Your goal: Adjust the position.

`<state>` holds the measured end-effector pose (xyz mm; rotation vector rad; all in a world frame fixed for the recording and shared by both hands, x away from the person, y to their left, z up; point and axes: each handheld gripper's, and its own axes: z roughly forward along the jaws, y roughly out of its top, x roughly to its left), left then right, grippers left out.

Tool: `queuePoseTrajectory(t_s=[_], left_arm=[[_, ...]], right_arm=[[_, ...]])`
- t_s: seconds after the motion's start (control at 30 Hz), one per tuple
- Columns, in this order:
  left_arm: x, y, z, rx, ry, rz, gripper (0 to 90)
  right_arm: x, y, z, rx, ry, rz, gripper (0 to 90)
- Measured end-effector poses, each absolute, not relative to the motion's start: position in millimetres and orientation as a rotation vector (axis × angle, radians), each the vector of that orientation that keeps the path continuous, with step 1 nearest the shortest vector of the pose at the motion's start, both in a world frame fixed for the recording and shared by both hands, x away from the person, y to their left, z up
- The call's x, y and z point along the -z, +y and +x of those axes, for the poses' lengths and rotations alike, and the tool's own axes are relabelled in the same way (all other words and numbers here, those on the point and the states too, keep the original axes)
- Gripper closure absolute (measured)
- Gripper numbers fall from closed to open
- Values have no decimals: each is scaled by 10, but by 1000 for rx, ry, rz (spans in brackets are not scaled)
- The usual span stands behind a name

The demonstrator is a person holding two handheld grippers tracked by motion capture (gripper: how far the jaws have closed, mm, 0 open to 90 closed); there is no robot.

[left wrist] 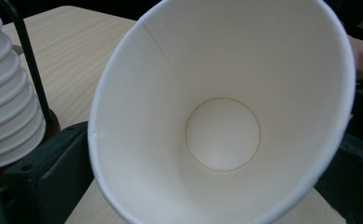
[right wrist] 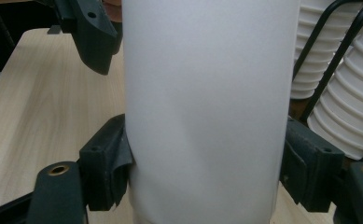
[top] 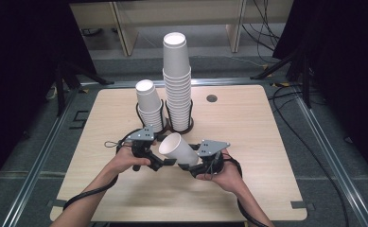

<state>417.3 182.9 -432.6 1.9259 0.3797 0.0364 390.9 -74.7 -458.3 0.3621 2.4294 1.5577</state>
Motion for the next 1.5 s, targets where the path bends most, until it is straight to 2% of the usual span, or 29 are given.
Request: queuePoseTrajectory(t_s=[0.63,1.5], left_arm=[[4312,1767,4194,-17,367,1898,2],[4246,1787,4176,-30,285,1881,129]], right_arm=[[4589,-726,3911,-1573,2414,358,263],[4616,-697,3921,-1563,2447,342,246]])
